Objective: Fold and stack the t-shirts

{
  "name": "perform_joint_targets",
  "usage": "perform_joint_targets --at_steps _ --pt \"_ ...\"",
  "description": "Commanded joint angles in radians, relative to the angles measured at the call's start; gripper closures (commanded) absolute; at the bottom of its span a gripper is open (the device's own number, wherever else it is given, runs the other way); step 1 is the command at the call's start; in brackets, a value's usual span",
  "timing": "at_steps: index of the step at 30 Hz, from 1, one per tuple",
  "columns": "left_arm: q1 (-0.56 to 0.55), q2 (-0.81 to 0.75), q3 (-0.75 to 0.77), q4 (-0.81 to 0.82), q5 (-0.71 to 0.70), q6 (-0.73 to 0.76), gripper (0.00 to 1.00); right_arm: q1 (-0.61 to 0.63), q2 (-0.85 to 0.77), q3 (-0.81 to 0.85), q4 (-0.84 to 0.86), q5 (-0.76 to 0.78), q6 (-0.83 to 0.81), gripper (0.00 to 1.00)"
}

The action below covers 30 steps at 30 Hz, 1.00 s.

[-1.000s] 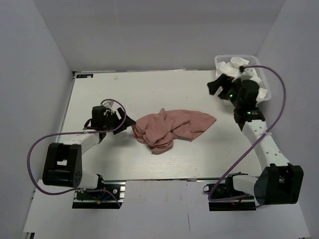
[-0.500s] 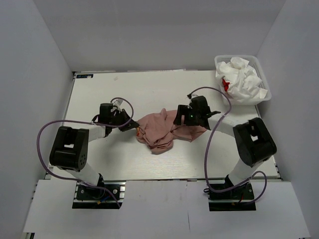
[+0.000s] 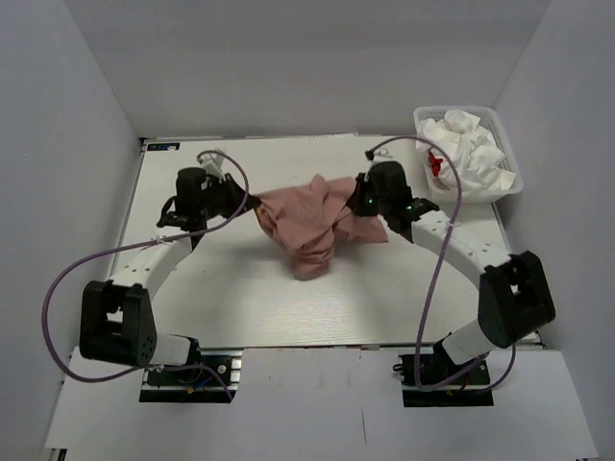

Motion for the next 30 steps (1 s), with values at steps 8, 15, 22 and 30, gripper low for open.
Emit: perform_joint_targets --at_steps 8,15,22,30 --pt "-0.001 -0.467 0.297 -0.163 -0.392 0.132 1.0 -0.004 -0.471 0.192 -0.015 0.251 -0.186 1.0" --pt "0.009 -0.741 0.276 -0.163 -0.501 0.155 1.0 -0.007 -0.795 0.102 0.028 0.023 -0.224 1.0" --pt "0.009 -0.81 0.287 -0.229 -0.553 0.155 1.0 -0.005 -0.884 0.068 0.021 -0.019 -0.213 1.0" --pt "0.009 -0.824 0.212 -0.192 -0.487 0.133 1.0 -0.005 -0.899 -0.016 0.024 0.061 -0.175 1.0"
